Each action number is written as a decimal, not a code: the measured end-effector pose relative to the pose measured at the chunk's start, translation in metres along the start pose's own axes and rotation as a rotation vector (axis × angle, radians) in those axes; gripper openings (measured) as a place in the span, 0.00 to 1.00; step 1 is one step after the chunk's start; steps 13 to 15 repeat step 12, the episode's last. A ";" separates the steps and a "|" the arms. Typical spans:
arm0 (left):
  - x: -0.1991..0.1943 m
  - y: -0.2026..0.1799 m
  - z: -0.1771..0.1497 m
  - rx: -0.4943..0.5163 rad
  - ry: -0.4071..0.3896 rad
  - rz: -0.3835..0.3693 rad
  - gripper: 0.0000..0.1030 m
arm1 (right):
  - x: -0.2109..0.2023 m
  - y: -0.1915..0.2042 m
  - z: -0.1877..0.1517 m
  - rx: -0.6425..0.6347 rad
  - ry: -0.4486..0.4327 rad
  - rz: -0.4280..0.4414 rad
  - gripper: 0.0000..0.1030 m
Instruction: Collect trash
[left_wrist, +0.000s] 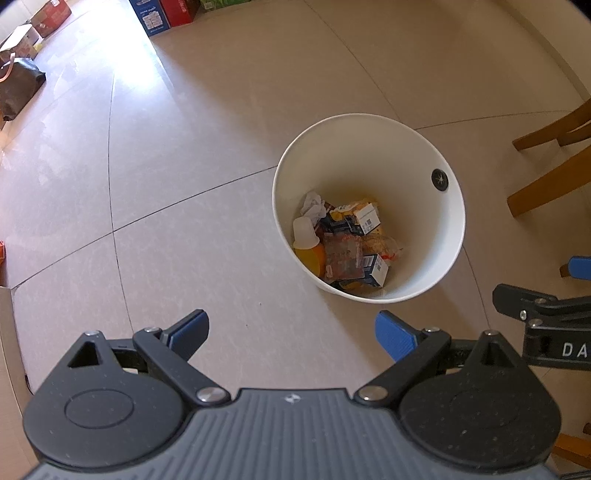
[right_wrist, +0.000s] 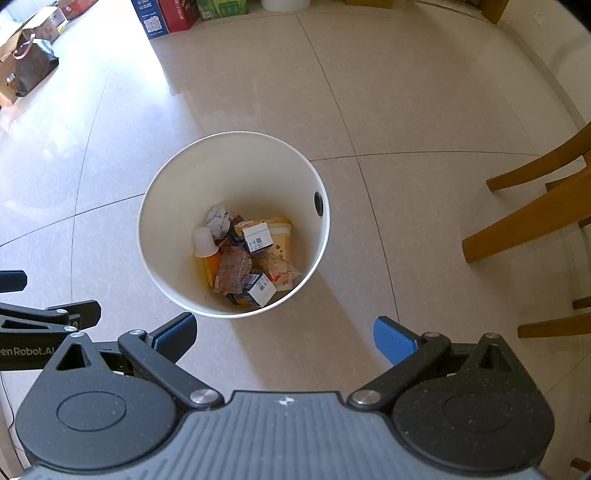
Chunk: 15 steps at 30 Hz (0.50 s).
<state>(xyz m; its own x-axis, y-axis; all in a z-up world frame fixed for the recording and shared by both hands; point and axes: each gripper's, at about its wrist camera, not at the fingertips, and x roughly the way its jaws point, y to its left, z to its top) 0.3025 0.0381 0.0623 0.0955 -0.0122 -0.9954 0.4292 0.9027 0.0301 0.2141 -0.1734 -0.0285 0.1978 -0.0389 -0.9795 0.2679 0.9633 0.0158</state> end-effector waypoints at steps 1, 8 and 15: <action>-0.001 0.000 0.000 0.001 0.000 0.000 0.94 | 0.000 0.000 0.000 0.000 0.000 0.000 1.00; -0.004 0.000 0.000 0.003 -0.005 0.000 0.94 | -0.002 -0.002 0.000 0.007 -0.003 -0.004 1.00; -0.004 -0.001 -0.001 0.009 -0.004 0.000 0.94 | -0.004 -0.003 -0.001 0.008 -0.005 -0.003 1.00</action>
